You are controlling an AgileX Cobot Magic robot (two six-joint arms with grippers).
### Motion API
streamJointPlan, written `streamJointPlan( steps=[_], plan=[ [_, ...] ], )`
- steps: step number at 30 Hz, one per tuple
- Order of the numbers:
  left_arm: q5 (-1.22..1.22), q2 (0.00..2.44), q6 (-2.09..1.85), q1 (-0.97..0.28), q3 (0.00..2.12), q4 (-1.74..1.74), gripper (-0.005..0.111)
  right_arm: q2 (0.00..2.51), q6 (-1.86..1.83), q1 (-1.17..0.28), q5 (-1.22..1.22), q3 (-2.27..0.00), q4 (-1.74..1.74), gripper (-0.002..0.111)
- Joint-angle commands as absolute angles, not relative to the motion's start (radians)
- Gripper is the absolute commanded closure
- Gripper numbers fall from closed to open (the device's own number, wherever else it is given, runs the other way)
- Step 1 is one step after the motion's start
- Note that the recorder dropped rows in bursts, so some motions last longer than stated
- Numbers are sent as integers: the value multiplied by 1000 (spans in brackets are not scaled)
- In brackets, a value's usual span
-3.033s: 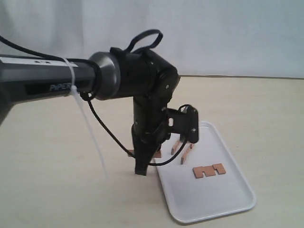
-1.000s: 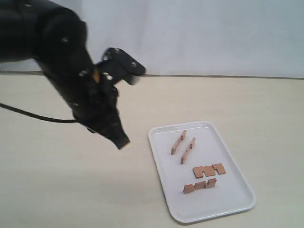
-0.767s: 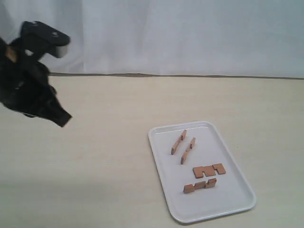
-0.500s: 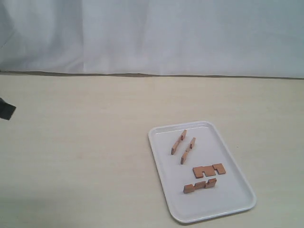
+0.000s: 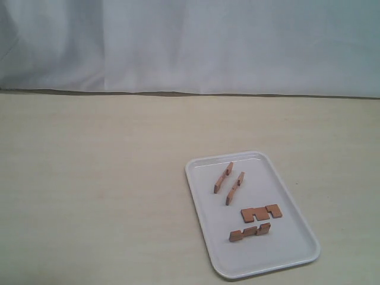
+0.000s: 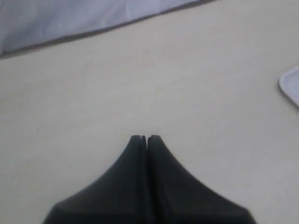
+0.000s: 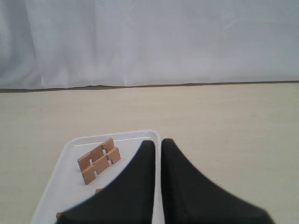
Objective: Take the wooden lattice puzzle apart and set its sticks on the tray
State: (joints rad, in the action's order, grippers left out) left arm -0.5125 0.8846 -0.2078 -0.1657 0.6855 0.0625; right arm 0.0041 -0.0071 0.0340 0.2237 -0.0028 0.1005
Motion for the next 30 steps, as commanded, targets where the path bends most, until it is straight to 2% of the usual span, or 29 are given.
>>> streamJointPlan(
  steps=[1,15,30],
  plan=[
    [-403,755,-205,-164,620,71,107,0,-15,33,226,0,93,104],
    [-248,461,-172,-164,501,71,107,0,-15,33,226,0,93,104],
    [-187,61,-133,-164,410,69,107,0,-15,33,226,0,93,104]
  ],
)
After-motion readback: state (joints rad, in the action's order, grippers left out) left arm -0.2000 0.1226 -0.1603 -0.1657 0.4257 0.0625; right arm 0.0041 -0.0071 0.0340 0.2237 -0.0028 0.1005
